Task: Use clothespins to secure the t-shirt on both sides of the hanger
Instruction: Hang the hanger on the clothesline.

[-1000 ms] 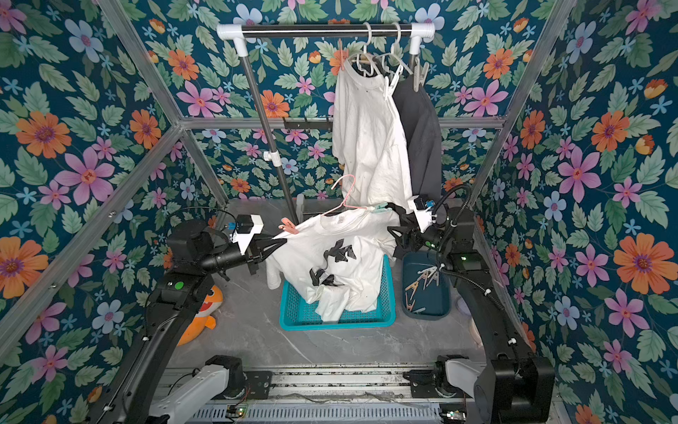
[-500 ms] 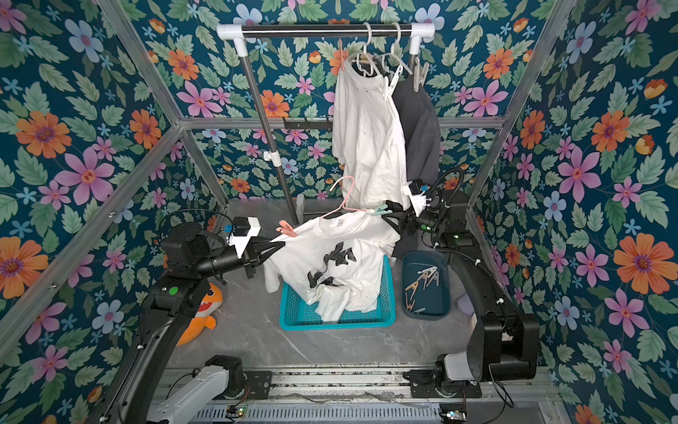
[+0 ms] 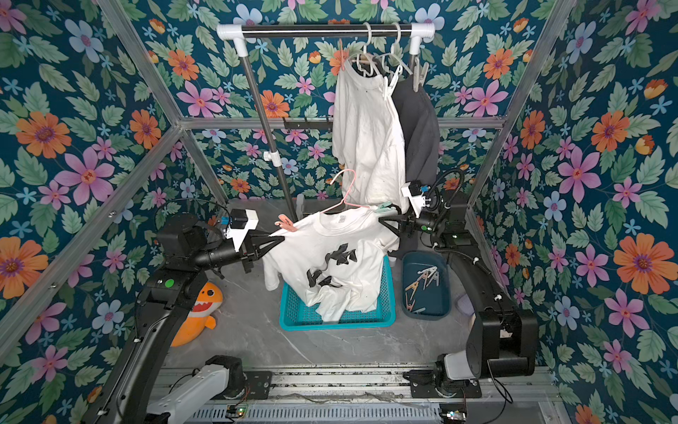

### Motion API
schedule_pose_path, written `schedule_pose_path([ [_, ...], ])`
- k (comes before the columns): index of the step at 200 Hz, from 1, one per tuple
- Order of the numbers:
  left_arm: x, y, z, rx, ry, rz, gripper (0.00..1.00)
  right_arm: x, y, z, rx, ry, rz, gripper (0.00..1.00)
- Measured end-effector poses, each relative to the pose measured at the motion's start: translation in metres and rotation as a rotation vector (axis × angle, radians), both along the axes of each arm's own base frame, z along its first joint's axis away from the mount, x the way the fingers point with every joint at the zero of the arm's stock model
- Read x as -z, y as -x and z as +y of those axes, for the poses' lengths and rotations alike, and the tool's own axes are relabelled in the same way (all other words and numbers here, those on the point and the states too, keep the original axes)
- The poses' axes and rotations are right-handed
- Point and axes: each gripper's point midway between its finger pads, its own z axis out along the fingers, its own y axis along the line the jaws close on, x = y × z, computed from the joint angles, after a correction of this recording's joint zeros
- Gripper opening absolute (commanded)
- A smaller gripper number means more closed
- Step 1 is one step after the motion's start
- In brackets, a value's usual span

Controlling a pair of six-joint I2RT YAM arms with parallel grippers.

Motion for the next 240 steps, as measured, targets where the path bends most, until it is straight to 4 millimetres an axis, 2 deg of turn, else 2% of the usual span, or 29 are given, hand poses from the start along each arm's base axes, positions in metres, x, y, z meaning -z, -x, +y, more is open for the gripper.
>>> schedule_pose_path([
  [54,0.006,-0.005,-0.001,0.001,-0.006,0.030,0.00,-0.006,0.006,0.001,-0.030,-0.005,-0.008,0.50],
  [113,0.004,-0.014,0.001,-0.027,-0.016,0.020,0.00,-0.002,0.011,0.003,-0.064,-0.007,0.025,0.36],
  [147,0.008,-0.020,0.005,-0.068,-0.026,0.022,0.00,-0.002,0.019,0.006,-0.108,-0.008,0.019,0.12],
  [158,0.011,-0.024,0.007,-0.092,-0.032,0.027,0.00,-0.003,0.022,0.007,-0.120,-0.008,0.010,0.01],
  [167,0.014,-0.026,0.008,-0.109,-0.036,0.027,0.11,-0.005,0.026,0.008,-0.130,-0.009,0.004,0.00],
  [176,0.015,-0.028,0.009,-0.123,-0.038,0.020,0.31,-0.007,0.028,0.008,-0.135,-0.010,0.005,0.00],
  [181,0.015,-0.030,0.011,-0.134,-0.039,0.014,0.38,-0.008,0.029,0.007,-0.135,-0.010,0.003,0.00],
  [199,0.016,-0.036,0.012,-0.157,-0.040,0.001,0.54,-0.009,0.031,0.008,-0.131,-0.011,0.018,0.00],
  [214,0.020,-0.040,0.012,-0.167,-0.038,0.011,0.76,-0.011,0.032,0.007,-0.115,-0.010,0.031,0.00],
  [231,0.024,-0.045,0.013,-0.184,-0.044,0.025,0.93,-0.013,0.037,0.007,-0.096,-0.011,0.039,0.00],
  [240,0.026,-0.047,0.014,-0.192,-0.047,0.028,0.97,-0.015,0.042,0.007,-0.086,-0.012,0.045,0.00],
])
